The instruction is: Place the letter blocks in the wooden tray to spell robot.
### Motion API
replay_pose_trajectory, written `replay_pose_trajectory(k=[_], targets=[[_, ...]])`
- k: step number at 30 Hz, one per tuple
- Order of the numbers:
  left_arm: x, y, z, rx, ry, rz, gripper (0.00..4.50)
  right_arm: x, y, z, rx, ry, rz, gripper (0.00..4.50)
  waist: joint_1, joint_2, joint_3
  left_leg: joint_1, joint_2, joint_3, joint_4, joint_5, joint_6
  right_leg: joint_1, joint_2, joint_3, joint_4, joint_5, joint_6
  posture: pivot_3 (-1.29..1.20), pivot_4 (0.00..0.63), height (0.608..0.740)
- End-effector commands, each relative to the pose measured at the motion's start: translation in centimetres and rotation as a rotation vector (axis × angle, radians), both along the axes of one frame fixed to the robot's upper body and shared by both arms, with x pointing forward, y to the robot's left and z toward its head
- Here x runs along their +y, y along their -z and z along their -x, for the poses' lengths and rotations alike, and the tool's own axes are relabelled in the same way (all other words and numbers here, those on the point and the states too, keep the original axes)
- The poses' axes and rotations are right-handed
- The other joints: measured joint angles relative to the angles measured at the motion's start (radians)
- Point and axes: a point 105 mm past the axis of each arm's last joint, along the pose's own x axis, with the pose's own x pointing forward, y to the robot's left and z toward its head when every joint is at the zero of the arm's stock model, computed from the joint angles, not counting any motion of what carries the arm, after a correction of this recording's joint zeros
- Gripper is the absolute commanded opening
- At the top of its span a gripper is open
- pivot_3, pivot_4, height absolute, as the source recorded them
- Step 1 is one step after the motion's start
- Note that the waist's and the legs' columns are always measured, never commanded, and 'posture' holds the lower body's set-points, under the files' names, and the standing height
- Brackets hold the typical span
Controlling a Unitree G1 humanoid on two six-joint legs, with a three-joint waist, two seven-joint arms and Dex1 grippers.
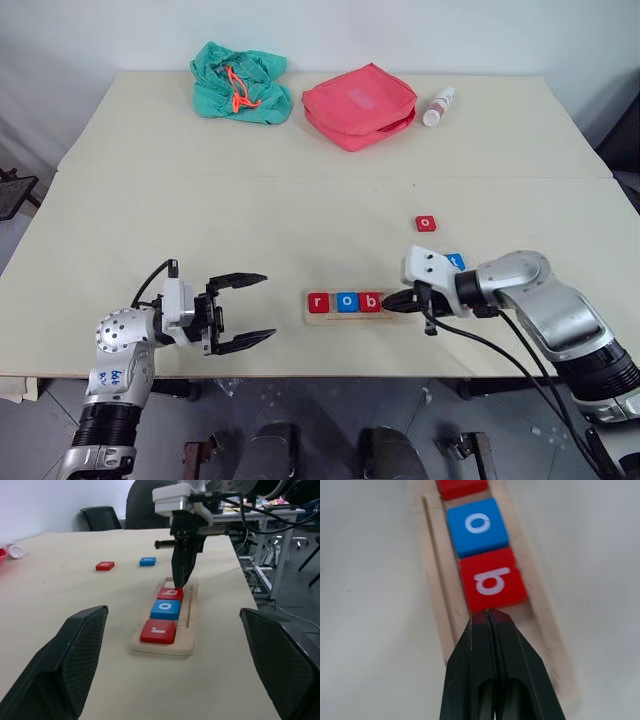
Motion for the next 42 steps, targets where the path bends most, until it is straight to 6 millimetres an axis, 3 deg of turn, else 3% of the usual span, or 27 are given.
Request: replay_pose_trajectory(k=[1,16,20,24,28,32,36,42], targets=[[0.4,-0.9,0.4,-0.041,-0.013,0.001,4.5,0.4,-0.6,-0.4,-0.037,-0.013,-0.006,0.03,0.001,0.0,0.0,0.0,0.0,0.0,0.0,0.0,0.0,0.0,0.0,0.0,0.0,0.0,0.0,0.0,0.15,0.74],[0.0,-1.0,0.0,-0.045,-0.014,0.006,4.5,1.3,-0.6,-1.0,-0.059,-0.022,-0.038,0.03,-0.001,0.0,0.0,0.0,0.0,0.0,0.0,0.0,0.0,0.0,0.0,0.0,0.0,0.0,0.0,0.0,0.15,0.74],[0.0,-0.9,-0.1,-0.046,-0.009,0.007,4.5,0.9,-1.6,-1.2,-0.096,-0.006,-0.058,0.03,0.001,0.0,0.0,0.0,0.0,0.0,0.0,0.0,0.0,0.0,0.0,0.0,0.0,0.0,0.0,0.0,0.15,0.74],[0.0,-0.8,-0.1,-0.043,-0.002,0.008,4.5,-0.1,-3.4,-1.1,-0.142,0.05,-0.125,0.03,0.001,0.0,0.0,0.0,0.0,0.0,0.0,0.0,0.0,0.0,0.0,0.0,0.0,0.0,0.0,0.0,0.15,0.74],[0.0,-0.5,-0.3,-0.034,0.006,0.009,4.5,-3.1,-4.6,-0.5,-0.197,0.212,-0.199,0.03,0.01,0.0,0.0,0.0,0.0,-0.001,0.0,0.0,0.0,0.0,0.0,-0.001,0.0,0.0,0.0,0.0,0.15,0.74],[-0.2,-0.4,-0.7,-0.029,0.02,0.012,4.5,-5.7,-5.5,-1.4,-0.348,0.426,-0.308,0.03,0.019,0.0,0.0,0.0,0.0,0.0,0.0,0.0,0.0,0.0,0.0,-0.001,0.0,0.0,0.0,0.0,0.15,0.74],[-0.4,-0.4,-1.2,-0.025,0.045,0.017,4.5,-8.8,-3.7,0.2,-0.205,0.589,-0.43,0.88,0.025,0.0,0.0,0.001,0.0,0.001,0.0,0.0,0.0,0.001,0.0,-0.001,0.0,0.0,0.0,0.0,0.15,0.74],[0.0,-0.4,-2.3,-0.018,0.062,0.005,4.5,-11.2,-2.8,1.2,-0.288,0.718,-0.467,2.98,0.024,0.0,0.0,0.001,0.0,0.002,0.0,0.0,0.0,0.001,0.0,0.0,0.001,0.0,0.0,0.0,0.15,0.74]])
